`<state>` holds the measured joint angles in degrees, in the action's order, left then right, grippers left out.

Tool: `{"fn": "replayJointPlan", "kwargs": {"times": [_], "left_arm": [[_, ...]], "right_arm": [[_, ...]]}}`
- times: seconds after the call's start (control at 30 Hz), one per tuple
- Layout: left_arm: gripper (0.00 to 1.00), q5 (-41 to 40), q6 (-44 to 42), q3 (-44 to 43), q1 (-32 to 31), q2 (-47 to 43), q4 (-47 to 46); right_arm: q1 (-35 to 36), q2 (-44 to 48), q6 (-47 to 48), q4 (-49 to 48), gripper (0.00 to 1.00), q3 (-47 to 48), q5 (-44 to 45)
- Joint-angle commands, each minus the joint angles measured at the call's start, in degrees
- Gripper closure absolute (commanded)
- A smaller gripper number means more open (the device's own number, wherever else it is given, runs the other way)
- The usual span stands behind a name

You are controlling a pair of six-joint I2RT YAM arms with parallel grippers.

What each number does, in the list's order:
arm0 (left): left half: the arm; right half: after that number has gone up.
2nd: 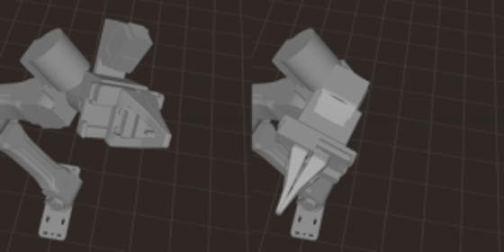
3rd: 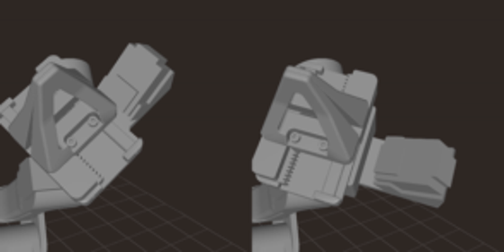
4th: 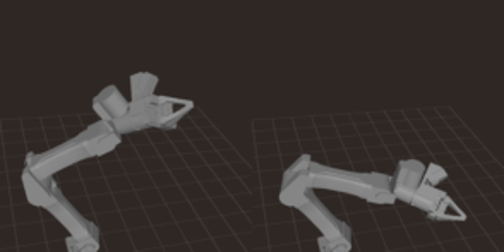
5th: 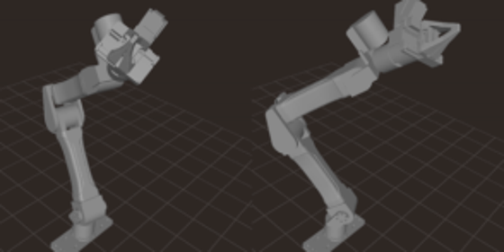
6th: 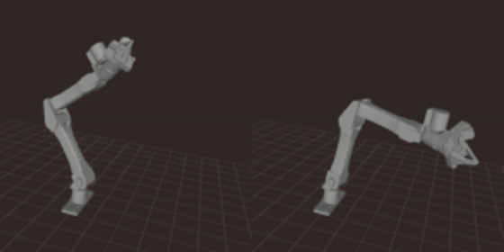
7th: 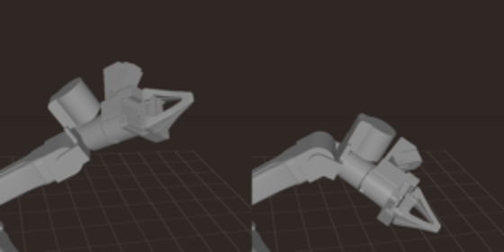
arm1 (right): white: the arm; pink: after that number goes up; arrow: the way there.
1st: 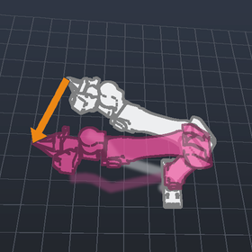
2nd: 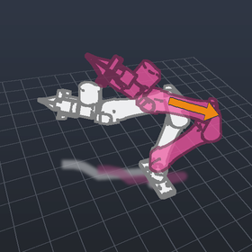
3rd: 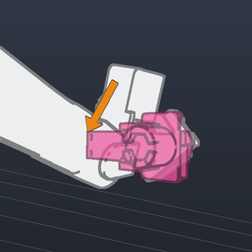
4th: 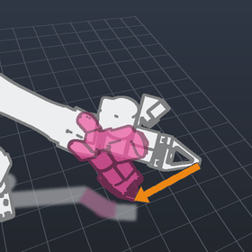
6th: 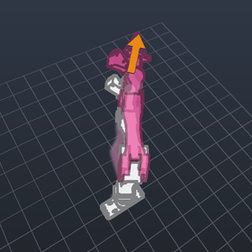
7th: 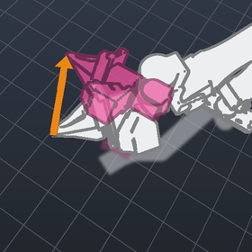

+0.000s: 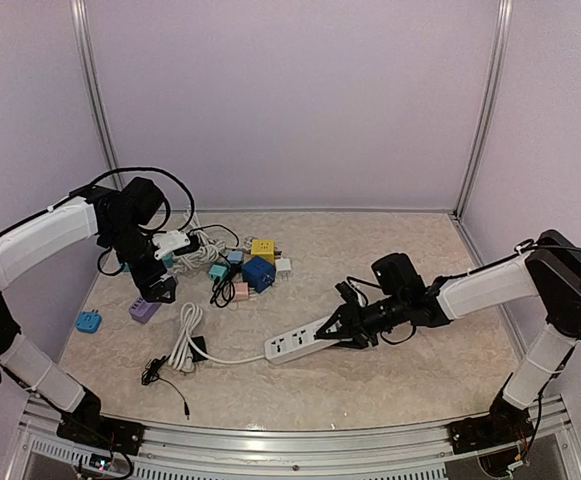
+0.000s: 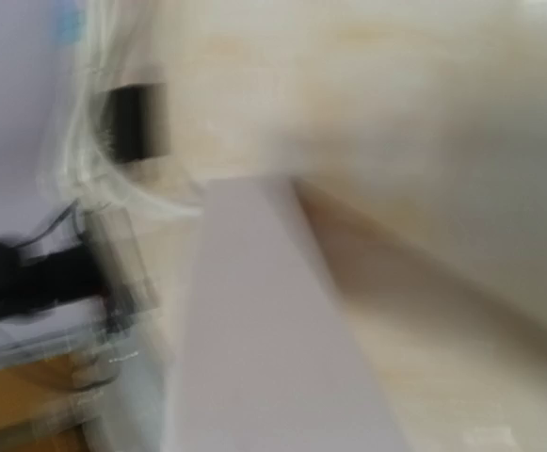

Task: Insert the plug
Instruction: Place the socket at the center of the board, then pick up the plug from the center of the board.

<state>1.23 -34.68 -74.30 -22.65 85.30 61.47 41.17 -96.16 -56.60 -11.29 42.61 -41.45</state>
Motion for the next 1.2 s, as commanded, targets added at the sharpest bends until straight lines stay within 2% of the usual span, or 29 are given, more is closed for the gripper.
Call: {"fn": "replayJointPlan", "kwargs": {"times": [0.0, 0.03, 0.1, 0.13, 0.17, 0.3, 0.4, 0.5, 0.6, 0.67, 0.83, 1.0, 1.1, 1.17], "left_arm": [[0.01, 1.5, 0.4, 2.3, 3.5, -3.1, -0.6], [0.01, 1.7, 0.3, 2.5, 4.5, -3.4, -0.6], [0.01, 1.7, 0.2, 3.0, 6.6, -4.0, -0.6], [0.01, 1.4, 0.2, 3.3, 7.6, -4.0, -0.6], [0.01, 1.3, 0.3, 3.5, 8.6, -4.1, -0.7], [0.01, 1.6, 0.4, 4.7, 12.7, -4.5, -0.6], [0.01, 1.2, 0.4, 5.7, 15.3, -5.2, -1.1], [0.01, 0.5, 0.5, 5.6, 16.9, -5.6, -1.1], [0.01, 0.0, 0.8, 5.0, 17.3, -6.0, -1.2], [0.01, 0.2, 1.4, 4.7, 17.4, -6.4, -1.8], [0.01, 0.3, 2.9, 3.6, 17.4, -6.8, -2.1], [0.01, 0.2, 3.2, 4.8, 17.5, -7.4, -3.7], [0.01, 1.2, 3.6, 4.3, 17.5, -6.5, -3.8], [0.01, 1.6, 3.9, 3.9, 17.5, -5.9, -3.6]], "right_arm": [[-0.9, 1.7, 0.0, 13.8, 0.42, -4.2, 14.3], [-0.9, 3.1, 0.3, 16.1, 0.29, -4.2, 15.9], [-0.9, 6.1, 1.3, 21.3, 0.10, -3.5, 18.8], [-0.9, 7.5, 1.9, 24.1, 0.04, -2.6, 20.4], [-0.9, 9.1, 2.4, 27.5, 0.01, -1.5, 22.5], [-0.9, 15.3, 5.7, 41.8, 0.00, 4.1, 32.0], [-0.9, 17.5, 9.2, 47.7, 0.00, 9.3, 39.2], [-0.5, 15.5, 14.4, 51.5, 0.01, 17.3, 46.3], [0.4, 8.2, 22.2, 53.7, 0.02, 28.2, 52.9], [1.1, 1.8, 27.5, 52.9, 0.03, 36.3, 54.3], [5.0, -17.1, 38.1, 49.2, 0.04, 56.9, 45.5], [7.4, -36.5, 41.4, 56.2, 0.00, 83.7, 40.2], [8.4, -45.1, 43.3, 57.0, 0.00, 94.2, 40.3], [8.3, -48.9, 43.3, 57.0, 0.01, 96.3, 40.6]]}}
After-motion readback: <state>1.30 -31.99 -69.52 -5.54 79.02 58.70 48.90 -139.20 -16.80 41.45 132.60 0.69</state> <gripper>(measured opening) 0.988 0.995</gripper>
